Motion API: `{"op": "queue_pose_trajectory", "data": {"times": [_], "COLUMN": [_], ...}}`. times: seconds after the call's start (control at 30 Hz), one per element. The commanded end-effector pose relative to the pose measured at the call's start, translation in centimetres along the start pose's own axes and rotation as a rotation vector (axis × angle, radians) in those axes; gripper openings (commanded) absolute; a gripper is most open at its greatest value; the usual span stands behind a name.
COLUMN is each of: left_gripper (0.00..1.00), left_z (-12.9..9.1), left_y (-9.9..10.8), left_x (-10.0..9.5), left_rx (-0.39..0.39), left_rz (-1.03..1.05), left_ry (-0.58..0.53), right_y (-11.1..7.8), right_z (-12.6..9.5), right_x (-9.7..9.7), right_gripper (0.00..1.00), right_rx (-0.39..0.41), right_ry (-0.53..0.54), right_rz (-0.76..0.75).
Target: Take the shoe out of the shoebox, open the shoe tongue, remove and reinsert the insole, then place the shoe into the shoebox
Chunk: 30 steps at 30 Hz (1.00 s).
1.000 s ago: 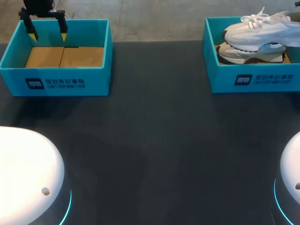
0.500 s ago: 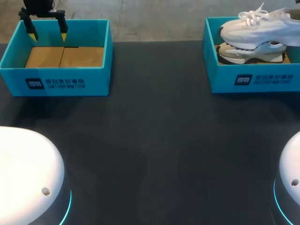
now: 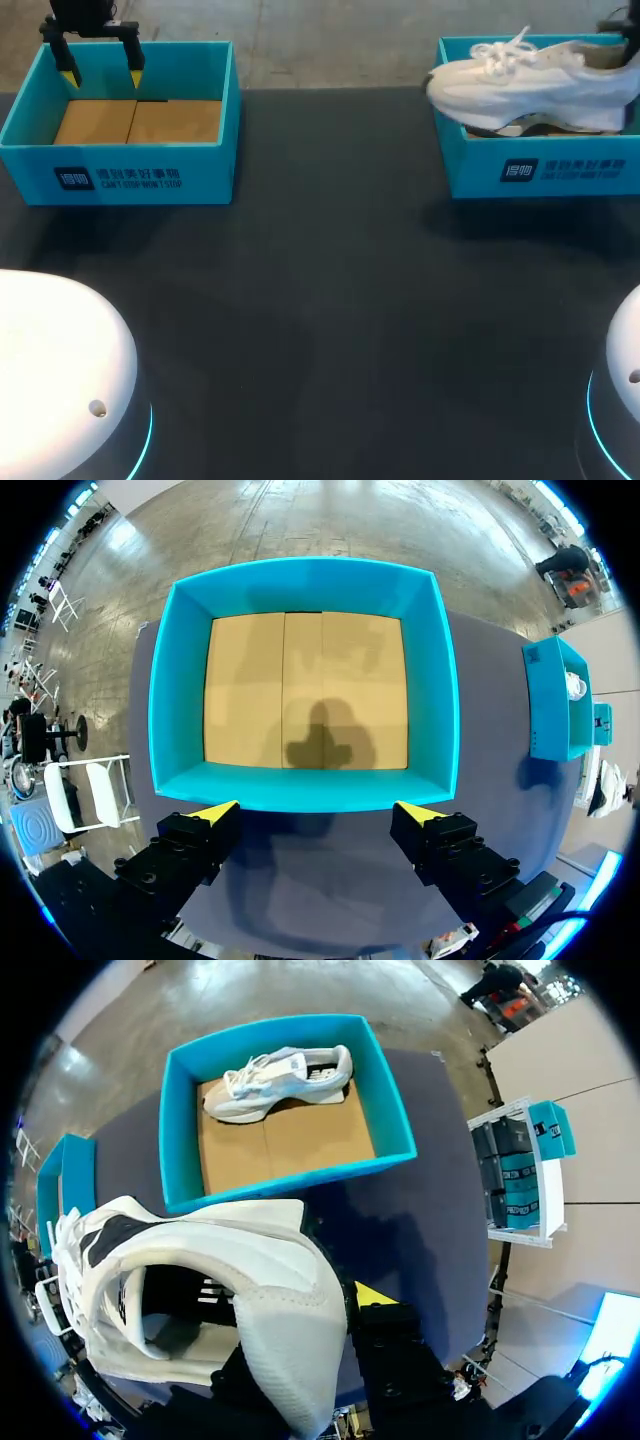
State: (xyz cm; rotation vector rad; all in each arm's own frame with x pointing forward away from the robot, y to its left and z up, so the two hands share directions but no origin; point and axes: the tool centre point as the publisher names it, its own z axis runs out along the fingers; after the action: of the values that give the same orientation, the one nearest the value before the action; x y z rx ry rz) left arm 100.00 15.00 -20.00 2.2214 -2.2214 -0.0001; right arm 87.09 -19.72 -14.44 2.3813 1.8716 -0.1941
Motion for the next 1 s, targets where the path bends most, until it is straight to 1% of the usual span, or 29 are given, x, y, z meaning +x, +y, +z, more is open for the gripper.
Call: {"op": "queue_pose_trajectory", "data": {"times": [0.03, 0.1, 0.23, 0.3, 0.33, 0.4, 0.43, 0.5, 0.63, 0.73, 0.97, 1.0], "left_gripper": [1.0, 1.0, 1.0, 1.0, 1.0, 1.0, 1.0, 1.0, 1.0, 1.0, 1.0, 1.0], "left_z": [0.0, 0.0, 0.0, 0.0, 0.0, 0.0, 0.0, 0.0, 0.0, 0.0, 0.0, 0.0], "left_y": [0.0, 0.0, 0.0, 0.0, 0.0, 0.0, 0.0, 0.0, 0.0, 0.0, 0.0, 0.0], "left_x": [0.0, 0.0, 0.0, 0.0, 0.0, 0.0, 0.0, 0.0, 0.0, 0.0, 0.0, 0.0], "left_rx": [0.0, 0.0, 0.0, 0.0, 0.0, 0.0, 0.0, 0.0, 0.0, 0.0, 0.0, 0.0], "left_rz": [0.0, 0.0, 0.0, 0.0, 0.0, 0.0, 0.0, 0.0, 0.0, 0.0, 0.0, 0.0], "left_ry": [0.0, 0.0, 0.0, 0.0, 0.0, 0.0, 0.0, 0.0, 0.0, 0.0, 0.0, 0.0], "right_y": [-2.9, -3.9, -6.3, -7.5, -8.1, -9.3, -9.9, -10.9, -12.9, -14.0, -15.6, -15.7], "right_z": [1.2, 1.7, 2.1, 2.4, 2.5, 2.5, 2.6, 2.8, 3.4, 3.8, 5.3, 5.7], "right_x": [1.7, 2.3, 3.6, 4.2, 4.5, 4.9, 5.3, 5.9, 7.9, 9.5, 13.6, 14.3], "right_gripper": [0.0, 0.0, 0.0, 0.0, 0.0, 0.0, 0.0, 0.0, 0.0, 0.0, 0.0, 0.0], "right_rx": [-0.087, -0.09, -0.112, -0.106, -0.107, -0.106, -0.112, -0.13, -0.139, -0.141, -0.13, -0.122], "right_ry": [-0.003, 0.016, 0.001, 0.004, -0.02, -0.014, -0.033, -0.021, -0.013, -0.007, -0.003, 0.011], "right_rz": [0.004, -0.001, -0.029, -0.033, -0.039, -0.029, -0.015, 0.018, 0.018, 0.006, -0.006, -0.002]}}
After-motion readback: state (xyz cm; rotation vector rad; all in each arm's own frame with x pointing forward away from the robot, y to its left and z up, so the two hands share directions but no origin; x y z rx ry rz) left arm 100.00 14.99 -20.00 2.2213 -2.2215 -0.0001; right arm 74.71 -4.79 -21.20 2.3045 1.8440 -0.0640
